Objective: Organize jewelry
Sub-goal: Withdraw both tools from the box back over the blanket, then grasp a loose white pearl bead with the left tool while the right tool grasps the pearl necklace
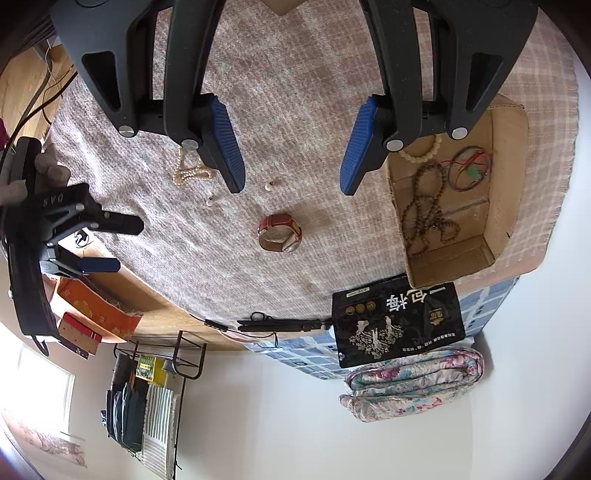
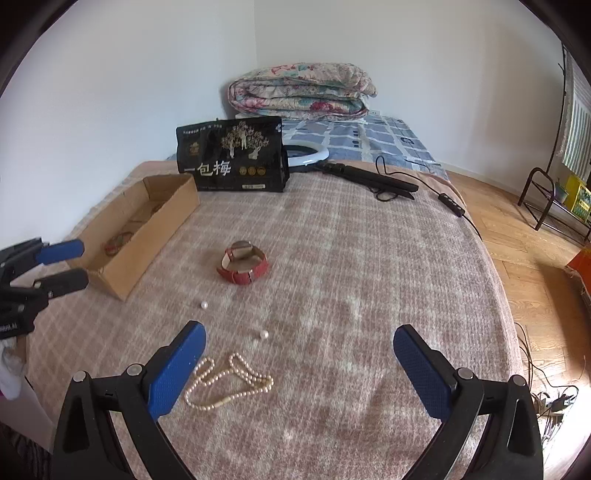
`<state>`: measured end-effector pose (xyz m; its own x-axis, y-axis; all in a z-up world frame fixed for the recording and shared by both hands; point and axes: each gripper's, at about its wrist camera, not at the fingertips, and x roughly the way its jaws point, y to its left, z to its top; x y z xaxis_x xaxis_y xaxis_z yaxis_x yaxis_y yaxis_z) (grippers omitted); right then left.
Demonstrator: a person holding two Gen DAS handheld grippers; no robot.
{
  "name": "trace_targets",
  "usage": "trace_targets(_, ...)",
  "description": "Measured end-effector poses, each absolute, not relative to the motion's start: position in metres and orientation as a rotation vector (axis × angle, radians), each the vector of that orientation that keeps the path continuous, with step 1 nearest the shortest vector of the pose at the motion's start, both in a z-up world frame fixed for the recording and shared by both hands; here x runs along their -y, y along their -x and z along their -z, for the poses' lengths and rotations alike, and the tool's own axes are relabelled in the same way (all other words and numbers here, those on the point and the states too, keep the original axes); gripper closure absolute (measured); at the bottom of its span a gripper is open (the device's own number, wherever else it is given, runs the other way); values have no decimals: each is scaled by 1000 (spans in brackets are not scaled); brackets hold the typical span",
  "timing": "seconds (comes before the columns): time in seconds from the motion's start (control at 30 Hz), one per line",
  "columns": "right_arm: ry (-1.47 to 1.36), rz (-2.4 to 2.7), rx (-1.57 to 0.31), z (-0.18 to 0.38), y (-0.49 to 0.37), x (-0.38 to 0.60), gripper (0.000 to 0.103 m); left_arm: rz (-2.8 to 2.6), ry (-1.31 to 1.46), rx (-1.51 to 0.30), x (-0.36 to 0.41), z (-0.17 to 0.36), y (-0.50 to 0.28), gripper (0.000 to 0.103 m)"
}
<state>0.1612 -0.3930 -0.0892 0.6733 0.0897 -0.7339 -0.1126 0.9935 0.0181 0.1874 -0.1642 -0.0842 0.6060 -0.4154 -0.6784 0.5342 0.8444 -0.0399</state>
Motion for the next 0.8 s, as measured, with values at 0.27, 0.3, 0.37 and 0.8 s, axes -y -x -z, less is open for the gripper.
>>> trace_targets(0.27, 120, -229, -867, 127, -135, 374, 0, 606, -177, -795, 195, 113, -198, 59)
trace_targets(0.3, 120, -249, -875, 131, -134, 373, 0, 607, -180, -810, 199, 117, -201, 64)
trace_targets(0.37, 119, -285, -890, 138, -133, 370, 0, 613, -175, -833, 205, 125, -207, 66)
trace_targets(0.8, 81, -389, -953, 169, -152, 365, 7, 627, -156, -931, 226, 172, -242, 77)
